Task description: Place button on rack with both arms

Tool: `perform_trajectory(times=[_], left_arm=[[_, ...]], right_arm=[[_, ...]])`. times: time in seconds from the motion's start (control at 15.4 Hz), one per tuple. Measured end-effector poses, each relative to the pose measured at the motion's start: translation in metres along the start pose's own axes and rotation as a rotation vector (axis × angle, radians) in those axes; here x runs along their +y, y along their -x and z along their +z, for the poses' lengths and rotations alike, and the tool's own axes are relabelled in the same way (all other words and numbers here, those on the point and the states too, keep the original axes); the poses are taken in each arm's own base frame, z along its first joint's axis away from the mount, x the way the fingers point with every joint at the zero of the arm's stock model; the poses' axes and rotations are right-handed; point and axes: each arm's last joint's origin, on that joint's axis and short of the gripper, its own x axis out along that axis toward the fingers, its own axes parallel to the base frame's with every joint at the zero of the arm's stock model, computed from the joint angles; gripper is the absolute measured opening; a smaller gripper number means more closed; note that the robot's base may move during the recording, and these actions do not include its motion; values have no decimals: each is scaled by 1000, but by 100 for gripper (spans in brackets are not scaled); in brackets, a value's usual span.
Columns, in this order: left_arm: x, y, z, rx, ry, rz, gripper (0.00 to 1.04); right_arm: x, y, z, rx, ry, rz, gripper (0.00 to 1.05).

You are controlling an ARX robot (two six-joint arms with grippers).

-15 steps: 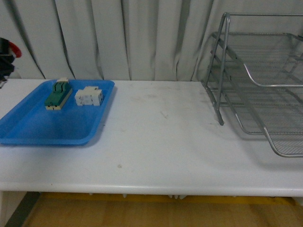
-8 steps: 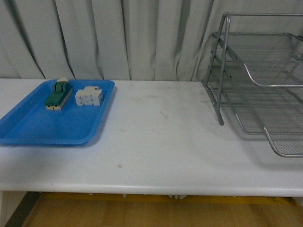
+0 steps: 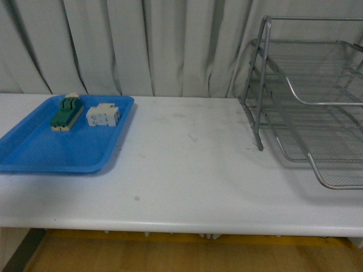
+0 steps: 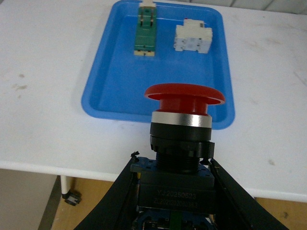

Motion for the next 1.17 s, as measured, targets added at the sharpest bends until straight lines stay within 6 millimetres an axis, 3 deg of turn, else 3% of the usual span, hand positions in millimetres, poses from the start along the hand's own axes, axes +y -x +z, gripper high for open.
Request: perform_trajectory(times=[0.65,1.17], left_arm=[[-3,-1,-4,9,-5,-13,36],[-19,0,-1,7,-33,-72,36]], right_arm=[[0,0,0,-1,0,0,98],[0,0,0,1,0,-4,98]])
